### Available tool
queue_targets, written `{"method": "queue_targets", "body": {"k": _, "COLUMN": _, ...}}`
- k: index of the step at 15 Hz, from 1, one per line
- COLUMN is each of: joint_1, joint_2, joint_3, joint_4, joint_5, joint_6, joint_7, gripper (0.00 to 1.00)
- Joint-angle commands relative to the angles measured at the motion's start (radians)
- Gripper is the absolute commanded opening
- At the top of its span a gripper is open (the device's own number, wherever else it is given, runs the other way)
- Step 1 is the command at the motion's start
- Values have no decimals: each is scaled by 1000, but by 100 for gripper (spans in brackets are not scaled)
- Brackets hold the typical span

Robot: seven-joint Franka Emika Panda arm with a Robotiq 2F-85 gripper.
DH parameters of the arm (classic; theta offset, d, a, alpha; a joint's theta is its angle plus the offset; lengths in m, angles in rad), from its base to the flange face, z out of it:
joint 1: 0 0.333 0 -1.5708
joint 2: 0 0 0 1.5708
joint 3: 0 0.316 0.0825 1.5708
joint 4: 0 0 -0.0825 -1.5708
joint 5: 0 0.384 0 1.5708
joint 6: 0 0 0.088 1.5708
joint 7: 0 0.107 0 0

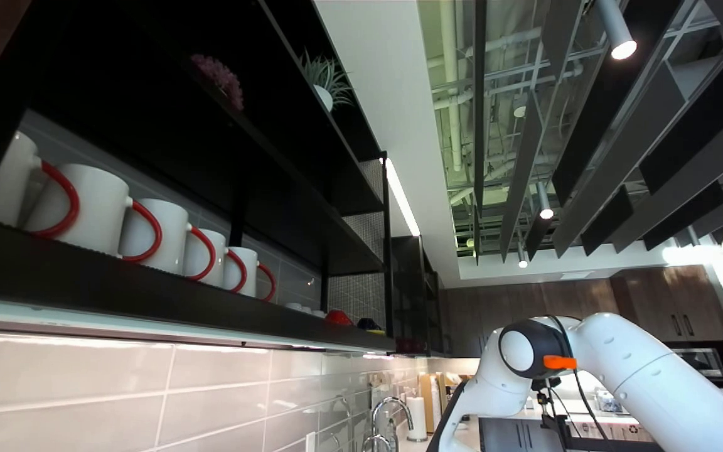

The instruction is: Put the plates on the shelf on the counter, then pick up one plate and put it on the shelf

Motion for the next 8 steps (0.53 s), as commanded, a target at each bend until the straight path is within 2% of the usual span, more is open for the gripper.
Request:
{"method": "queue_targets", "body": {"k": 1, "joint_1": 5, "joint_2": 52, "joint_3": -13, "joint_4": 67, "joint_5": 17, "joint_6": -51, "joint_7": 23, "gripper": 100}}
{"method": "queue_targets", "body": {"k": 3, "joint_1": 4, "joint_2": 64, "joint_3": -14, "joint_4": 82, "joint_5": 15, "joint_6": -63, "joint_7": 27, "gripper": 74}}
{"method": "queue_targets", "body": {"k": 8, "joint_1": 6, "joint_2": 92, "joint_3": -19, "joint_4": 113, "joint_5": 9, "joint_6": -61, "joint_7": 45, "gripper": 38}}
